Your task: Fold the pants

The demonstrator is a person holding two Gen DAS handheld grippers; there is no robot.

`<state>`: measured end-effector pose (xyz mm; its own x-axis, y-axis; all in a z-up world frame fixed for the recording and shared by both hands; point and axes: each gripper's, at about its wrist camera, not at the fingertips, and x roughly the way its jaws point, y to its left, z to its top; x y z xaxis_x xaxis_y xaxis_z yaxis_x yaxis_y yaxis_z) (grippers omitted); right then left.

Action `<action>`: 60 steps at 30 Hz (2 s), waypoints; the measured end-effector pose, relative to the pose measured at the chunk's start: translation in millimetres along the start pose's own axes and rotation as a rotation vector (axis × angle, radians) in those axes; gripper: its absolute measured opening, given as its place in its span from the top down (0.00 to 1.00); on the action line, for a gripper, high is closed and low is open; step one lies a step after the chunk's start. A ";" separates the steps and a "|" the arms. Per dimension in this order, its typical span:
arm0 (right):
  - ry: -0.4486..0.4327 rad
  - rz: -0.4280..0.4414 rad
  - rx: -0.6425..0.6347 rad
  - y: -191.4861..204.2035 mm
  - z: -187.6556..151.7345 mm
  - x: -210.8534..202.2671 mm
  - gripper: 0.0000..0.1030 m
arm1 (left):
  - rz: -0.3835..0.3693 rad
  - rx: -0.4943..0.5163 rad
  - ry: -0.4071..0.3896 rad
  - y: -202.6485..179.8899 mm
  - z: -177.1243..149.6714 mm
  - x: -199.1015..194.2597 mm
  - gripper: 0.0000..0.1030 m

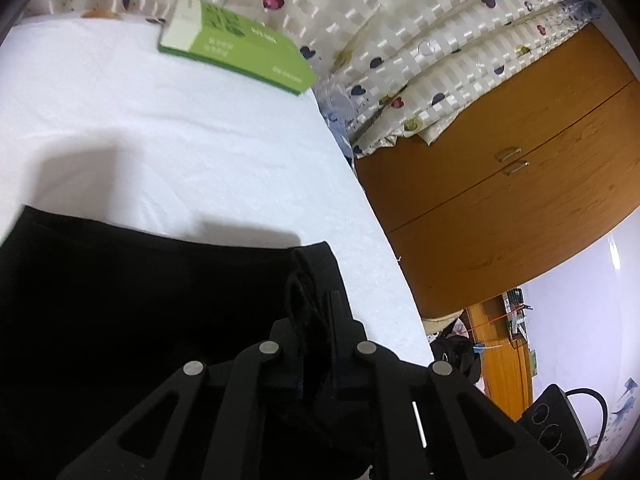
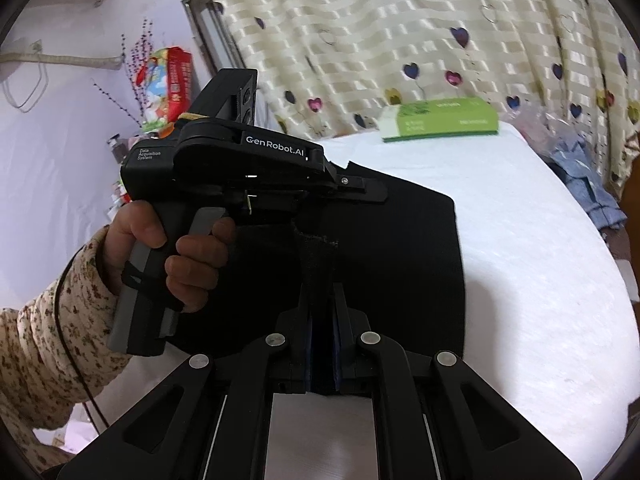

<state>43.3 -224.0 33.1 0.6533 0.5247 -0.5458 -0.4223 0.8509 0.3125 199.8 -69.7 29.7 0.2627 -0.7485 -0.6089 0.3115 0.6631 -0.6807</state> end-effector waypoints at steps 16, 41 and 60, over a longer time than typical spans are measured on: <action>0.010 0.164 -0.066 66.5 10.3 40.1 0.93 | 0.041 -0.015 -0.128 39.6 -5.3 -91.3 0.91; 0.145 0.226 -0.073 109.5 -4.4 110.1 0.93 | 0.106 -0.120 -0.233 120.4 -24.6 -149.8 0.91; 0.118 0.217 0.018 70.1 4.8 69.2 0.68 | 0.305 -0.113 -0.281 128.2 -43.8 -176.4 0.72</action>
<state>61.9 -127.9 20.9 0.4701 0.6894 -0.5511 -0.5326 0.7195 0.4457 153.5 147.8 32.0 0.5711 -0.4813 -0.6650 0.0828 0.8397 -0.5367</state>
